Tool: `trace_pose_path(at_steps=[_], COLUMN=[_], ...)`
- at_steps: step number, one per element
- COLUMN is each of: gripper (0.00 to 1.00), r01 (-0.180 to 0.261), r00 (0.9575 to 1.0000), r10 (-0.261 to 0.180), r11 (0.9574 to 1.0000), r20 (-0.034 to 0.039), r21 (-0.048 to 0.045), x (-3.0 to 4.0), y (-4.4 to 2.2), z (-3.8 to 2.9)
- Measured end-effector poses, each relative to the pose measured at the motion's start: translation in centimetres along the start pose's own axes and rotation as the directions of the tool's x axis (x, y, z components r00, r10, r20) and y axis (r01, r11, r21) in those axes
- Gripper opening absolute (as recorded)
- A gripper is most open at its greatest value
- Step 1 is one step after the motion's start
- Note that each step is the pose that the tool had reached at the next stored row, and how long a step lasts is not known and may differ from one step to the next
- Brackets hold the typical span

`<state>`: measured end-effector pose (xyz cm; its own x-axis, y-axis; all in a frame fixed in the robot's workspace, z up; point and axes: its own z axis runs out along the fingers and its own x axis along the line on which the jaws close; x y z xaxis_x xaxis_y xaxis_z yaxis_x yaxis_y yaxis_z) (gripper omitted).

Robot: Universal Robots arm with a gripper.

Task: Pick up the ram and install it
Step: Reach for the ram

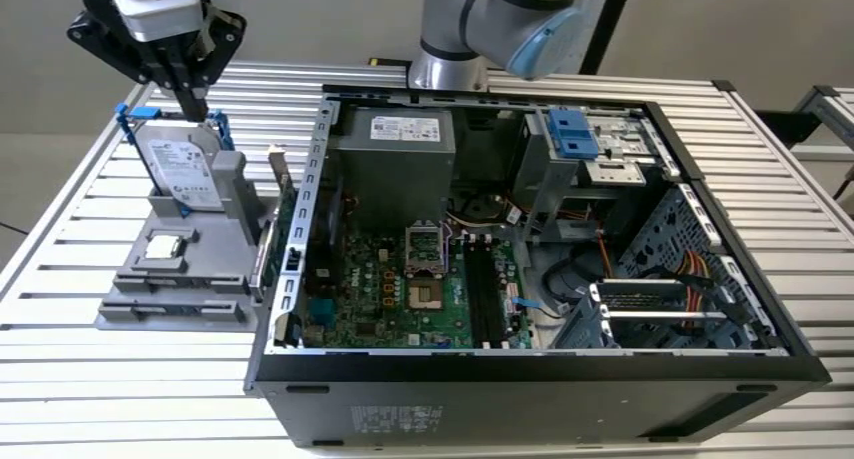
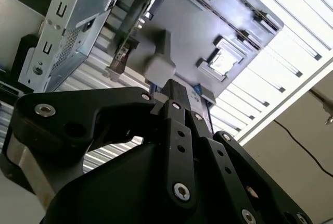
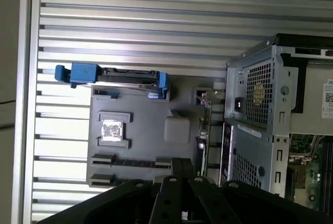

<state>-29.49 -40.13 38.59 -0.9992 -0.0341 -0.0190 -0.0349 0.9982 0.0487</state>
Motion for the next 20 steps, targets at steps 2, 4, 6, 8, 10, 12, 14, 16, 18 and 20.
trace_pose_path(at_steps=[2, 4, 6, 8, 10, 12, 14, 16, 18, 20], gripper=[0.0, 0.0, 0.0, 0.0, 0.0, 0.0, 0.0, 0.0, 0.0, 0.0], r01=[0.0, 0.001, 0.001, 0.001, 0.001, 0.001, 0.002, 0.002, 0.003, 0.004], r00=[1.0, 1.0, 1.0, 1.0, 1.0, 1.0, 1.0, 1.0, 1.0, 1.0], r10=[0.0, -0.001, -0.001, -0.001, -0.001, -0.001, -0.002, -0.002, -0.003, -0.004], r11=[1.0, 1.0, 1.0, 1.0, 1.0, 1.0, 1.0, 1.0, 1.0, 1.0], r20=[0.0, -0.0001, -0.0001, -0.0001, -0.0001, -0.0002, -0.0001, -0.0001, -0.0001, -0.0002], r21=[0.0, 0.0, 0.0, 0.0, 0.0, 0.0, 0.0, 0.0, -0.0001, -0.0001], x=[0.47, 0.92, 1.35, 1.82, 2.44, 3.05, 3.55, 3.97, 4.3, 4.48], y=[-0.01, -0.02, -0.02, -0.02, -0.02, -0.01, -0.01, 0.01, 0.02, 0.03], z=[-0.01, -0.02, -0.03, -0.04, -0.05, -0.06, -0.07, -0.08, -0.08, -0.08])
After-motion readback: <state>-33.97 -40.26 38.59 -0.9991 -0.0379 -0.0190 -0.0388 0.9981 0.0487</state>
